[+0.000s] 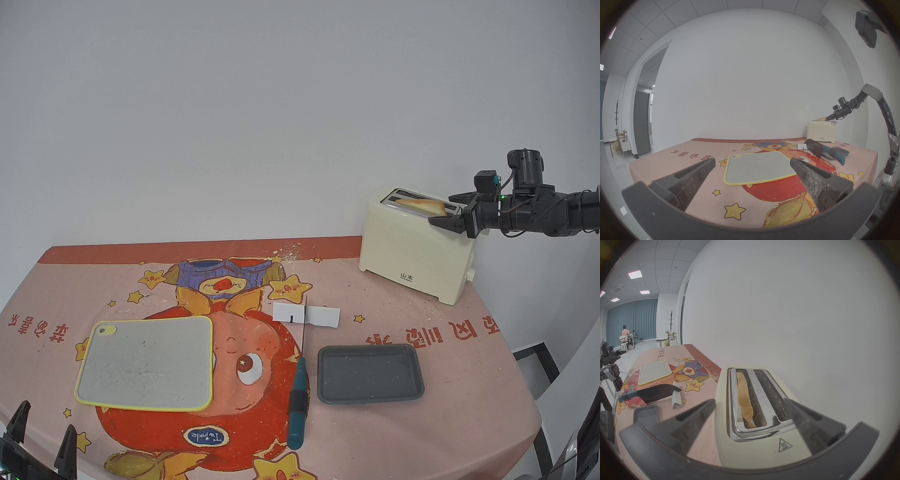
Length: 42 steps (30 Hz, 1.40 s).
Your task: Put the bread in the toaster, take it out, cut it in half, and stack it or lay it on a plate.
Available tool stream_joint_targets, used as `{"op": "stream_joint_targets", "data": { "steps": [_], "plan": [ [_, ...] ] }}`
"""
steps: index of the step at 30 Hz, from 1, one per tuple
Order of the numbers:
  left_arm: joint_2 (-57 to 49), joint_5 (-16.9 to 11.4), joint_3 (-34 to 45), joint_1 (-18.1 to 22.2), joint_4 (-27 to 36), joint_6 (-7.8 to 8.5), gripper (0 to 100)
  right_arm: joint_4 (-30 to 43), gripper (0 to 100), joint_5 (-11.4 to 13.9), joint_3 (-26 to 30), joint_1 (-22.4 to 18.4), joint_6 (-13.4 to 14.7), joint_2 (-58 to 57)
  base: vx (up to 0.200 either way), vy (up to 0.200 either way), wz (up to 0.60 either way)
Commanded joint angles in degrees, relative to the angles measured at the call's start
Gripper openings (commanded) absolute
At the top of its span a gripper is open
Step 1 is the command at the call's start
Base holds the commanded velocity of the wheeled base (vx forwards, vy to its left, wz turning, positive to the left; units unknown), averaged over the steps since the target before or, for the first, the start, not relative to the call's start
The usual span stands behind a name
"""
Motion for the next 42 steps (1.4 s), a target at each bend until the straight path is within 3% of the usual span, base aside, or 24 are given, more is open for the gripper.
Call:
{"op": "stream_joint_targets", "data": {
  "steps": [1, 6, 11, 33, 39, 42],
  "plan": [
    [0.0, 0.0, 1.0, 0.0, 0.0, -0.01, 100, 0.0, 100, 0.1, 0.4, 0.0, 0.1, -0.4, 0.0, 0.0, 0.0],
    [0.0, 0.0, 1.0, 0.0, 0.0, -0.01, 100, -0.3, 100, 0.3, -0.4, 0.1, 0.7, -0.7, 0.0, 0.0, 0.0],
    [0.0, 0.0, 1.0, 0.0, 0.0, -0.01, 100, -1.0, 100, 0.1, -3.3, 0.7, 4.1, -0.5, 0.0, 0.0, 0.0],
    [0.0, 0.0, 1.0, 0.0, 0.0, -0.01, 100, -1.2, 100, -1.0, -4.0, 1.8, 4.1, 2.9, 0.0, 0.0, 0.0],
    [0.0, 0.0, 1.0, 0.0, 0.0, -0.01, 100, -0.7, 100, -0.5, -2.3, -0.6, 4.4, 0.4, 0.0, 0.0, 0.0],
    [0.0, 0.0, 1.0, 0.0, 0.0, -0.01, 100, -1.1, 100, -0.3, 4.0, -3.2, 5.2, -6.1, 0.0, 0.0, 0.0]
  ]
}}
